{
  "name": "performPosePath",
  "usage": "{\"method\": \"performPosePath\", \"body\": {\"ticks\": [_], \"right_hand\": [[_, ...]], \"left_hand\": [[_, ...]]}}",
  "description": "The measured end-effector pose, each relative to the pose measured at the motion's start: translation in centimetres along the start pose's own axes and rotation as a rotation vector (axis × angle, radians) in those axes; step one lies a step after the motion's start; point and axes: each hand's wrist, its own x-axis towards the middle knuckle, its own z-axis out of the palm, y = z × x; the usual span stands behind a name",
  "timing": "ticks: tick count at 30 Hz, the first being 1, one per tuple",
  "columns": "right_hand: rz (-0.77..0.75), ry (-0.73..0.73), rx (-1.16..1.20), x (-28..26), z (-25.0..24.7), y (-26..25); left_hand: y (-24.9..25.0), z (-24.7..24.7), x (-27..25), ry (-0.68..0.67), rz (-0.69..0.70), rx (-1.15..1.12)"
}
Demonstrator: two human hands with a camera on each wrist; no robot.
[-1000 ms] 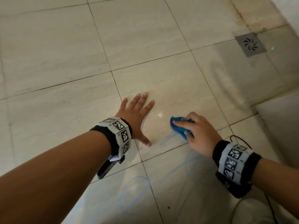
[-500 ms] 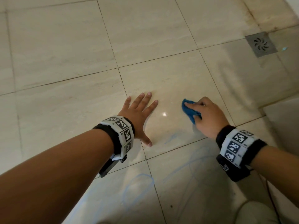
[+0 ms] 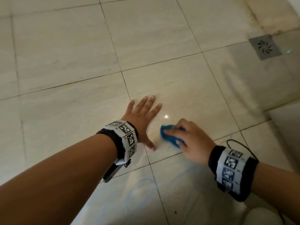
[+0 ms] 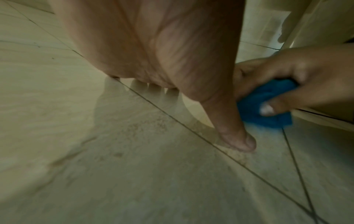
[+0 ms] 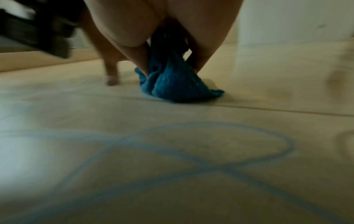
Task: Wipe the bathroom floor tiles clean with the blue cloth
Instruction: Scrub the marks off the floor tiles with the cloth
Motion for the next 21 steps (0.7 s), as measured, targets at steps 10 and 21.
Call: {"method": "performPosePath", "body": {"ticks": [10, 21], "right_hand": [[-0.009, 0.068, -0.052, 1.0, -0.5, 0.9], [0.43, 0.262, -0.049, 6.8, -4.8, 5.3]], "left_hand": [[-0.1, -0.2, 0.1, 0.034, 0.004, -0.026], [-1.7, -3.8, 2.3, 0.081, -0.114, -0.13]]}}
